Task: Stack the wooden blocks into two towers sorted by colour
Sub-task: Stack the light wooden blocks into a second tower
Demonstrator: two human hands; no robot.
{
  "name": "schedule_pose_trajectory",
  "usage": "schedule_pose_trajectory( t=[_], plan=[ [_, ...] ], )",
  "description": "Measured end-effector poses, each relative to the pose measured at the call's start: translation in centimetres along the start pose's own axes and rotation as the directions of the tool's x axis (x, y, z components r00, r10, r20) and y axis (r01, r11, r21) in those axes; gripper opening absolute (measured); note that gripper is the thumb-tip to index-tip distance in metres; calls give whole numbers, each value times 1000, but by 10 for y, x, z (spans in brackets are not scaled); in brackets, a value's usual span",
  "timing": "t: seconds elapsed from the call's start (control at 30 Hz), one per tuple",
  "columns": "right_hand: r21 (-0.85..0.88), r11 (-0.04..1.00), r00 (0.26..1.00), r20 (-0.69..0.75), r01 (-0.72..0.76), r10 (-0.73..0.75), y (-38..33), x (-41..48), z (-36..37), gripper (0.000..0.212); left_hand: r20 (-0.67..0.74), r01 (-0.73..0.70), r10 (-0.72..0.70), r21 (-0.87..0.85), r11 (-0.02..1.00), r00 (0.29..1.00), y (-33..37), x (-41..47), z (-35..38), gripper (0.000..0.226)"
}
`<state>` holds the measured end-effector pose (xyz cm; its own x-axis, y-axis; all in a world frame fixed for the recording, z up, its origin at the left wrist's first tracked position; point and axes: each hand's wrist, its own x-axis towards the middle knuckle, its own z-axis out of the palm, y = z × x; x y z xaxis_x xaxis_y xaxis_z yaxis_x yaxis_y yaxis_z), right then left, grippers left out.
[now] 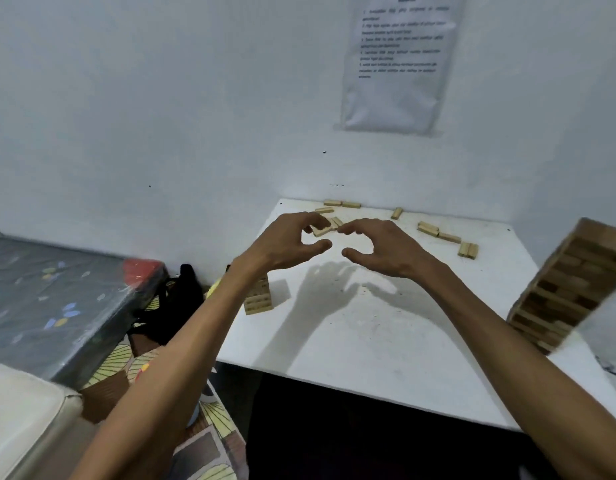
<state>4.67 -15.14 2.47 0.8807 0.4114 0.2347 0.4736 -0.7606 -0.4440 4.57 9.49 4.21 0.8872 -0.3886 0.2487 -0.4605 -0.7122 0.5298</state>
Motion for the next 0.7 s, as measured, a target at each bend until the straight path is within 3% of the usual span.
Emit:
schedule_pose_trajectory(
  t=[0.23, 0.4, 0.7],
  plan=[
    [-132, 954, 963, -59, -269, 264, 48, -35, -17, 48, 108, -51, 54, -29, 998, 993, 23, 41, 61, 41],
    [-168, 873, 889, -113, -458, 444, 85, -51, -18, 52, 144, -90, 96, -46, 995, 985, 35, 76, 102, 42],
    [-201, 705, 732, -235, -680, 639, 139, -59, -11, 45, 225, -178, 188, -63, 982, 956, 57, 156, 179, 42]
  ],
)
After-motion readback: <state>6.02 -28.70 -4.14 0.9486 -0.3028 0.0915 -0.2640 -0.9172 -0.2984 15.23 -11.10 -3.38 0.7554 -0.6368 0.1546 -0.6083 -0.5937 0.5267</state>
